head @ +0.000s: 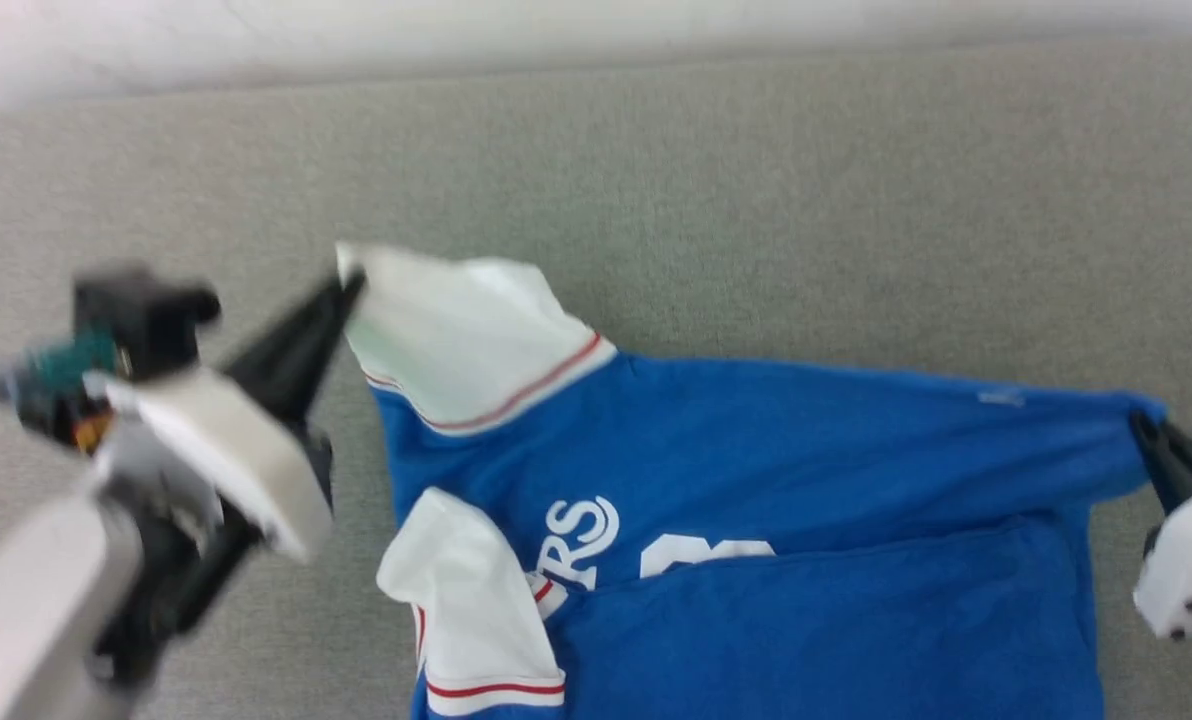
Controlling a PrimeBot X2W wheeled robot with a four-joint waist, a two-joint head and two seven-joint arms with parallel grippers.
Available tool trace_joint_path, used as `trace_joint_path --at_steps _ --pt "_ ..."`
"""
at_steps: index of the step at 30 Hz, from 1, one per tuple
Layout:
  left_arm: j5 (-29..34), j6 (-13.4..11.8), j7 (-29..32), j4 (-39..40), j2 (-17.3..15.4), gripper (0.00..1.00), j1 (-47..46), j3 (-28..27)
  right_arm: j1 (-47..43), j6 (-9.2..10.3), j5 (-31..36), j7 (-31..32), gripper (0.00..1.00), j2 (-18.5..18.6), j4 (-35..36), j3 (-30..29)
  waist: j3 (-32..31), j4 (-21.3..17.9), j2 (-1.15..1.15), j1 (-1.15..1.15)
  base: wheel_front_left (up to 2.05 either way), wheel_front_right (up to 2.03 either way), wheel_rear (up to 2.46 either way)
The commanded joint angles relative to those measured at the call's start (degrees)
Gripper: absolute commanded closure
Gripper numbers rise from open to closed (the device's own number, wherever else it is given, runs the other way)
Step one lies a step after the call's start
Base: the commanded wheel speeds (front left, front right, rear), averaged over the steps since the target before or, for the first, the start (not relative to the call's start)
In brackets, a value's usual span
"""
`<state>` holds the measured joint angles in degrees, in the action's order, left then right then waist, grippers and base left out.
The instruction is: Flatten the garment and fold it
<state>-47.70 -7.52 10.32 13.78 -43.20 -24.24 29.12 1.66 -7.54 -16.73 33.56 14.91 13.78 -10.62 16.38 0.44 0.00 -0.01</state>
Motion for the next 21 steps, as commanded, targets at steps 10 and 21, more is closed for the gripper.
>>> trace_joint_path --at_steps 10,21 --pt "-3.7 -6.2 -2.4 10.8 -4.8 1.00 20.4 -0.6 -9.9 0.05 -1.6 -2.1 1.00 -3.5 1.9 -2.8 -4.4 1.2 0.00 0.01 0.00 0.00 0.00" --pt "-8.9 -8.2 -4.1 14.1 -7.3 1.00 33.3 -1.4 -15.9 0.05 -1.5 -3.2 1.00 -4.9 1.7 -2.6 -5.4 1.1 0.00 0.01 0.00 0.00 0.00"
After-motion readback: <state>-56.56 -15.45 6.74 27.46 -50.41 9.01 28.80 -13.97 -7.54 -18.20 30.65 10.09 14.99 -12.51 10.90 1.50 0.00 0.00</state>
